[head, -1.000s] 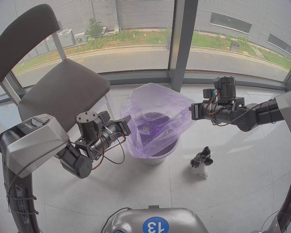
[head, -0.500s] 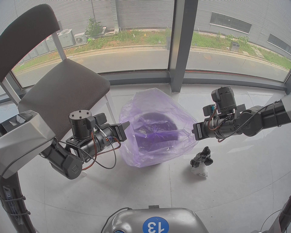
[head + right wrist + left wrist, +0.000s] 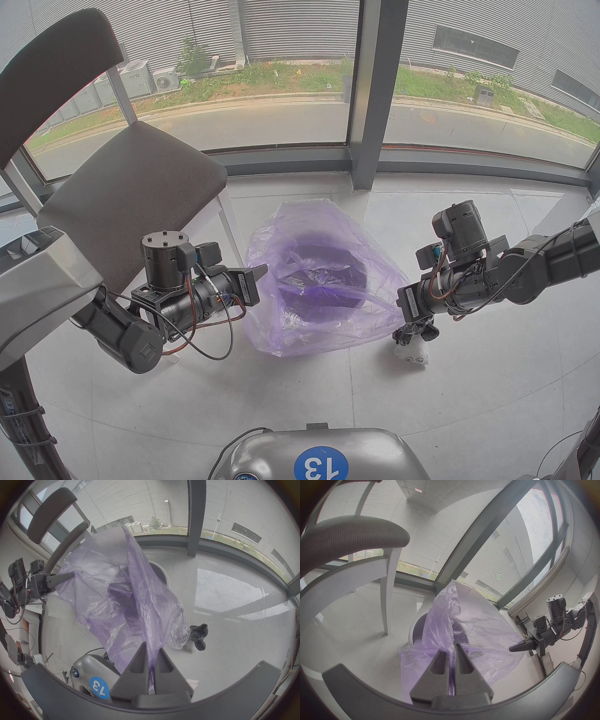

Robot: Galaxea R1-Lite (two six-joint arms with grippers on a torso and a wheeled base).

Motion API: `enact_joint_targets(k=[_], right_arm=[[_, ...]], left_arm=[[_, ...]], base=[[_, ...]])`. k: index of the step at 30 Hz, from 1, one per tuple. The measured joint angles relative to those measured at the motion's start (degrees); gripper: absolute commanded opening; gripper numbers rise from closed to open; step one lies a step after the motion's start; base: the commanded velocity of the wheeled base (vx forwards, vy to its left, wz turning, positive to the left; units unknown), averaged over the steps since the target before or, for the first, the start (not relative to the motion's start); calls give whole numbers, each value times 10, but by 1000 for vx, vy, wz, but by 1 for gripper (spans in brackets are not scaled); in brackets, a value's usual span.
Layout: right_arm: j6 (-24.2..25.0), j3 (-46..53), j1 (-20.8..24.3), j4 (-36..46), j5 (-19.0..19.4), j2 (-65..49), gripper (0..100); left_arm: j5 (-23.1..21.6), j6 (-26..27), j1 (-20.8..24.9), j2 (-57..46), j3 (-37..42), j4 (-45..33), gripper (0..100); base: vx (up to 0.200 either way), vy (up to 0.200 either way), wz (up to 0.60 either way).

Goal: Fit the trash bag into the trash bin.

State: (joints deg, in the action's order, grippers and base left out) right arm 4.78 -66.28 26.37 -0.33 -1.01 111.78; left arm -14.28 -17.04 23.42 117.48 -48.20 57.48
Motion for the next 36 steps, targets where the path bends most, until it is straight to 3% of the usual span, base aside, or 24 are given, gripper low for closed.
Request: enact_joint_targets(k=[9, 14, 21, 29, 32, 36], right_arm=[[-1, -9, 0, -6, -1, 37, 0], [8, -44, -1, -37, -26, 72, 0], [43, -109, -1, -124, -60, 135, 0], [87, -175, 0, -158, -74, 170, 0], [91, -183, -1, -173, -80, 176, 0], [87, -165, -2, -161, -83, 172, 0]], left_arm=[[-1, 5, -1, 20, -14, 0, 0], [7, 3, -9, 38, -37, 4, 0], [44, 0, -24, 73, -85, 10, 0], [83, -1, -39, 106, -128, 11, 0], [114, 0, -40, 118, -149, 11, 0], [121, 1, -39, 126, -154, 7, 0]], base=[[0, 0, 0], [0, 0, 0], [0, 0, 0], [0, 0, 0], [0, 0, 0], [0, 0, 0]])
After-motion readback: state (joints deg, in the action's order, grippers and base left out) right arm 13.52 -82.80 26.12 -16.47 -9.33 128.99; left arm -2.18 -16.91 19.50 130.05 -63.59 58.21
